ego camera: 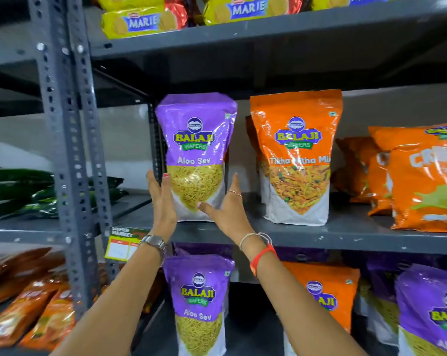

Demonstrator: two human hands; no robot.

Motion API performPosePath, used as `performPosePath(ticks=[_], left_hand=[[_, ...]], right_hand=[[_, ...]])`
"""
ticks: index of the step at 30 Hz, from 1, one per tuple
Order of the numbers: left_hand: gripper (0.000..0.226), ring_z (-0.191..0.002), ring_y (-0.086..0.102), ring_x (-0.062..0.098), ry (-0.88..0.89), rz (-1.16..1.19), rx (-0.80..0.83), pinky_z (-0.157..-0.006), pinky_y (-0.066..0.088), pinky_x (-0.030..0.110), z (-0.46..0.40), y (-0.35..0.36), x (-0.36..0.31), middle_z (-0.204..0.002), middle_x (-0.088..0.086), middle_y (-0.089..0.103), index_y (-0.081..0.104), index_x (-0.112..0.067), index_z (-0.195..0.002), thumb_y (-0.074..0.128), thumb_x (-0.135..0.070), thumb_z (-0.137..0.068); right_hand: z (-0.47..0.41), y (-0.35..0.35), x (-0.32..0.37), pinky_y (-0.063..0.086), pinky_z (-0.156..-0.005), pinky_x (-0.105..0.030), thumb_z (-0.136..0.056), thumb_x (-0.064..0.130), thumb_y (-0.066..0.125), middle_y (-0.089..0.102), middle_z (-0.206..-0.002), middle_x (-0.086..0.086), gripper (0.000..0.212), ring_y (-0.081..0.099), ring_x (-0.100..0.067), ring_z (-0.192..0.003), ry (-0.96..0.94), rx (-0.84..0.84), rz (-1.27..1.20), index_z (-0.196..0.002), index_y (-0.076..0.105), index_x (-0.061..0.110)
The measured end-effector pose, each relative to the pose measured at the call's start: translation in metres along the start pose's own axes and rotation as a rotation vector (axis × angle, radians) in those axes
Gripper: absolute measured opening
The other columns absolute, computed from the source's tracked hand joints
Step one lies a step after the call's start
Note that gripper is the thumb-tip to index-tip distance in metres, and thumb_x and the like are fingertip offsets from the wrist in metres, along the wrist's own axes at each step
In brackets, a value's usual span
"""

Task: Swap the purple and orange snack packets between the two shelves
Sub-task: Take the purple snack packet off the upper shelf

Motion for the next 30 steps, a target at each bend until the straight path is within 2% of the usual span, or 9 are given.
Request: performPosePath(ticks=[4, 7, 10, 16, 19, 22, 25, 27, 30], left_hand=[[0.078, -0.144, 0.028, 0.021, -0.195, 0.099, 0.082, -0.120, 0.020, 0.044, -0.027, 0.004, 0.031, -0.158, 0.004, 0.026, 0.022, -0.024, -0.147, 0.044, -0.064, -0.083], [0.056, -0.126, 0.049, 0.027, -0.257, 0.088, 0.146, -0.107, 0.038, 0.037, -0.024, 0.017, 0.028, -0.138, 0.009, 0.049, 0.035, -0.006, -0.138, 0.047, -0.035, -0.093], [0.051, -0.113, 0.048, 0.020, -0.175, -0.002, 0.119, -0.093, 0.039, 0.028, -0.017, 0.023, 0.018, -0.124, 0.008, 0.048, 0.029, -0.003, -0.137, 0.051, -0.009, -0.091], [0.063, -0.110, 0.048, 0.018, -0.143, -0.013, 0.137, -0.089, 0.040, 0.025, -0.004, 0.017, 0.007, -0.128, 0.009, 0.049, 0.025, -0.002, -0.138, 0.059, -0.003, -0.085], [0.067, -0.107, 0.050, 0.018, -0.106, 0.005, 0.181, -0.080, 0.046, 0.020, 0.011, 0.012, 0.000, -0.126, 0.010, 0.050, 0.023, -0.003, -0.138, 0.061, -0.001, -0.083], [0.068, -0.110, 0.056, 0.018, -0.046, 0.000, 0.220, -0.096, 0.048, 0.032, 0.029, 0.001, -0.008, -0.123, 0.004, 0.057, 0.031, -0.012, -0.131, 0.071, -0.010, -0.077], [0.068, -0.105, 0.064, 0.019, -0.031, -0.055, 0.221, -0.099, 0.049, 0.046, 0.048, -0.018, -0.016, -0.110, -0.004, 0.066, 0.046, -0.026, -0.111, 0.082, -0.039, -0.055], [0.063, -0.101, 0.066, 0.014, -0.032, -0.078, 0.223, -0.093, 0.052, 0.040, 0.063, -0.028, -0.020, -0.107, -0.006, 0.067, 0.050, -0.032, -0.100, 0.085, -0.044, -0.050], [0.056, -0.085, 0.063, -0.007, 0.005, -0.064, 0.196, -0.076, 0.051, 0.016, 0.088, -0.038, -0.025, -0.100, -0.013, 0.063, 0.047, -0.026, -0.105, 0.082, -0.028, -0.061]], right_hand=[[-0.016, 0.013, -0.002, 0.036, -0.113, -0.044, -0.046, 0.045, 0.086, 0.042, -0.145, -0.013, 0.117, 0.042, -0.027, -0.134, 0.059, -0.016, -0.021, -0.140, 0.025, 0.010], [-0.022, 0.017, -0.012, 0.042, -0.106, -0.048, -0.044, 0.035, 0.090, 0.053, -0.131, -0.013, 0.112, 0.049, -0.029, -0.126, 0.089, -0.046, -0.039, -0.135, 0.030, 0.008], [-0.019, 0.015, -0.011, 0.042, -0.106, -0.048, -0.048, 0.023, 0.091, 0.055, -0.129, -0.015, 0.105, 0.050, -0.030, -0.125, 0.099, -0.054, -0.071, -0.134, 0.033, 0.006], [-0.006, 0.000, -0.004, 0.042, -0.099, -0.029, -0.057, 0.018, 0.089, 0.059, -0.117, -0.001, 0.097, 0.055, -0.019, -0.112, 0.122, -0.023, -0.138, -0.136, 0.035, 0.012], [0.007, -0.011, -0.005, 0.045, -0.105, -0.037, -0.046, 0.032, 0.093, 0.062, -0.122, -0.001, 0.108, 0.057, -0.021, -0.119, 0.114, -0.061, -0.192, -0.138, 0.037, 0.018], [0.020, -0.017, -0.004, 0.048, -0.104, -0.045, -0.031, 0.053, 0.090, 0.067, -0.124, -0.004, 0.115, 0.062, -0.020, -0.116, 0.079, -0.044, -0.222, -0.133, 0.045, 0.023], [0.036, -0.023, 0.002, 0.049, -0.102, -0.046, -0.039, 0.045, 0.091, 0.068, -0.121, -0.005, 0.100, 0.064, -0.019, -0.113, 0.041, -0.008, -0.242, -0.127, 0.051, 0.019], [0.046, -0.025, 0.006, 0.050, -0.101, -0.047, -0.041, 0.045, 0.090, 0.068, -0.121, -0.004, 0.095, 0.064, -0.019, -0.113, 0.018, 0.029, -0.237, -0.125, 0.053, 0.020], [0.066, -0.026, 0.013, 0.049, -0.102, -0.045, -0.045, 0.042, 0.090, 0.066, -0.124, -0.003, 0.092, 0.062, -0.017, -0.116, -0.024, 0.085, -0.205, -0.126, 0.052, 0.019]])
Point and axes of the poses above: each hand's wrist, its own z-axis away from the middle knuckle, its own y-axis out of the palm, x = y × z, the point moved 6 cm from there along -z, towards the middle knuckle
